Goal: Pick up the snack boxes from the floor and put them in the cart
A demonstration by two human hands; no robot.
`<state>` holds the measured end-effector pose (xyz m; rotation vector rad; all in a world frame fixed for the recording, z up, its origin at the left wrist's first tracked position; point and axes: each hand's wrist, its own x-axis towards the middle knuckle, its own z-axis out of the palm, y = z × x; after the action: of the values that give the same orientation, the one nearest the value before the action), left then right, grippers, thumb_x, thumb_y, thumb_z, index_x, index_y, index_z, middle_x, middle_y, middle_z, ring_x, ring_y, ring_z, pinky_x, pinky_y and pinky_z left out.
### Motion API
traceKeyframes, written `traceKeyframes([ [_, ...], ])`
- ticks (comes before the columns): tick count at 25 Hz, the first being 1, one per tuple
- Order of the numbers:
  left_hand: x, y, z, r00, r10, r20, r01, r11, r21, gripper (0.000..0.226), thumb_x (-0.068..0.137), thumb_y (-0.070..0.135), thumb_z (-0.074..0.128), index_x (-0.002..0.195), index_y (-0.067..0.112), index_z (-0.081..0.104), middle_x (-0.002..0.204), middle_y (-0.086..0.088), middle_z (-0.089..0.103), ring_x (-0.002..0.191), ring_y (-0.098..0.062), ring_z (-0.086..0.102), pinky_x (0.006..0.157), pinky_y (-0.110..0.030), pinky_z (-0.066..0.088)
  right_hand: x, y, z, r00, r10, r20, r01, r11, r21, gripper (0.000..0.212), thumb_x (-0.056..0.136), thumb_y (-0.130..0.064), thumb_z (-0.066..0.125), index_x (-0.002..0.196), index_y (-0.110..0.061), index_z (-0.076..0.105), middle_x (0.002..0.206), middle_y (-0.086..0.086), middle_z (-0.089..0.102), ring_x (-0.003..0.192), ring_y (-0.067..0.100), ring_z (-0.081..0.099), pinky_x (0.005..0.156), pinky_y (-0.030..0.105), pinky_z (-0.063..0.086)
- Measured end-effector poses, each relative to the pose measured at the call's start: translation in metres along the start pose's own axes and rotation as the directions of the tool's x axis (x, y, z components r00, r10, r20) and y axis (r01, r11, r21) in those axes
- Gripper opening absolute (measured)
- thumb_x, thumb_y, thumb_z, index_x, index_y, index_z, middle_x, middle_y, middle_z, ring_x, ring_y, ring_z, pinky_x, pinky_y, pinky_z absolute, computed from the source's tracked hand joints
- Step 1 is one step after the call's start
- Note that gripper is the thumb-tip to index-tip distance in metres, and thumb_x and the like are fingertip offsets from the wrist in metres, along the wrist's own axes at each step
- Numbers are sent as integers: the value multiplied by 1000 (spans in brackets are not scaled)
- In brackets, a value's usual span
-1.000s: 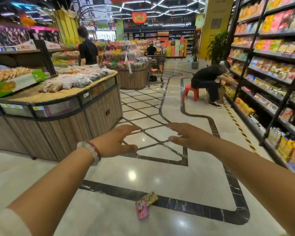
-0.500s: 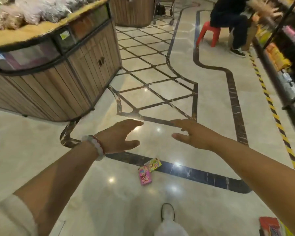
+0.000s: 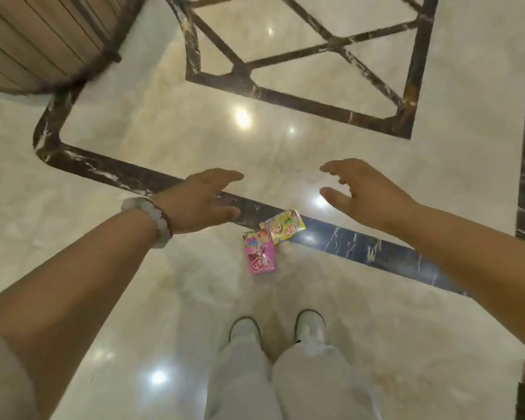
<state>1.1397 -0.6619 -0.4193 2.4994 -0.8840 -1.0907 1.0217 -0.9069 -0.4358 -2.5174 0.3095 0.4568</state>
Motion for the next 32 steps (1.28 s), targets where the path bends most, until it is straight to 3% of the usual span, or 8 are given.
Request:
traceKeyframes([
  [6,123,-105,159,999,-52,5,52,999,9,64,89,32,58,145,24,27,151,2,28,137,-17,28,108,-26,23,96,100,156,996,-7,90,12,999,-49,51,93,-32,55,140,-17,42,140,6,45,123,22,45,97,24,31],
  [12,222,-165,254,996,-81,47,82,997,-14,79,83,37,67,147,24,21,153,2,24,139,-19,24,109,-30,24,174,160,263,991,-63,116,83,980,-178,63,87,-34,64,142,-20,38,144,3,41,131,24,36,104,30,29],
  [18,236,-177,310,987,-156,38,159,982,-98,87,66,42,80,138,27,34,136,1,45,122,-18,44,103,-34,40,186,174,330,953,-220,210,289,869,-402,71,81,-47,65,142,-20,38,151,6,32,136,25,31,107,33,27],
  [21,231,-178,328,969,-235,-71,214,951,-222,103,61,40,84,143,27,23,142,-2,37,127,-22,41,105,-42,41,184,178,338,952,-241,187,301,842,-448,84,80,-50,65,148,-21,26,155,5,25,142,25,23,113,35,18],
  [23,229,-181,333,947,-306,-95,250,891,-379,112,61,35,85,147,28,13,139,-5,39,121,-22,48,100,-40,45,183,181,337,966,-218,138,258,846,-467,94,73,-55,69,148,-17,26,141,8,41,128,27,39,103,32,28],
  [25,225,-180,335,920,-388,-49,282,745,-604,109,68,27,81,147,28,7,125,-1,50,103,-19,58,89,-34,52,179,182,337,991,-54,126,105,889,-446,99,66,-60,73,144,-16,28,128,9,44,116,27,43,93,31,34],
  [28,223,-172,339,891,-452,-44,286,634,-718,87,77,22,74,143,22,17,113,0,55,91,-17,58,80,-28,50,167,184,344,964,208,167,-136,921,-364,95,60,-68,72,132,-15,38,124,10,39,116,27,41,90,35,41],
  [32,225,-165,340,853,-521,-38,238,454,-859,80,76,15,75,138,20,25,107,-1,56,92,-18,57,72,-25,49,157,185,354,942,290,168,-240,934,-265,91,62,-73,68,127,-16,41,125,9,42,115,27,48,88,36,43],
])
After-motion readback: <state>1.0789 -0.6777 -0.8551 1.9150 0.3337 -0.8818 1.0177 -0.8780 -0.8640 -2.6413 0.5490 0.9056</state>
